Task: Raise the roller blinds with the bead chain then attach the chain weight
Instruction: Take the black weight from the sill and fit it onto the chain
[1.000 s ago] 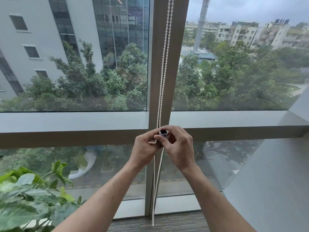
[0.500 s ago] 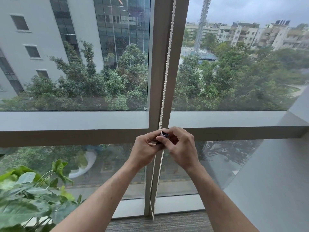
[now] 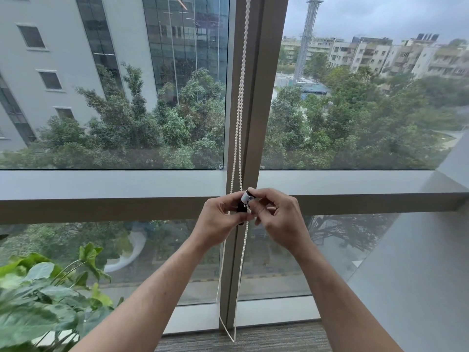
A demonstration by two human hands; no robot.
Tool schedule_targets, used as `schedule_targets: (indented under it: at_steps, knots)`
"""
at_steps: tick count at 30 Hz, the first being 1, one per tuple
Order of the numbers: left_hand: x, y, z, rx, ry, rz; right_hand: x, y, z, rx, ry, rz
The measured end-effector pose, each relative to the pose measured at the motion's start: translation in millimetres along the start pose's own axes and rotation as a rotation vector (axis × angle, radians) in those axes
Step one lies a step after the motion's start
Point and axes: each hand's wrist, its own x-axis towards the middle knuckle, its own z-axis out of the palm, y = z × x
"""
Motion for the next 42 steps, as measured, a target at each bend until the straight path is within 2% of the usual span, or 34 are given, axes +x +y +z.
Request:
schedule_targets:
  at_steps: [8, 18, 30, 42]
  knots:
    - [0, 2, -3, -0.125, -0.074, -0.040, 9, -3, -6, -0.001, -0.057, -0.018]
    - [0, 5, -8, -0.270, -0.069, -0.182, 16, 4, -12, -0.161, -0.322, -0.088]
    - [1, 9, -13, -0.321, -0.070, -0.272, 10, 26, 2, -0.352, -0.343, -0.184]
    - [-1, 11, -14, -0.293, -0.045, -0.295, 7, 27, 6, -0.296, -0.286, -0.225]
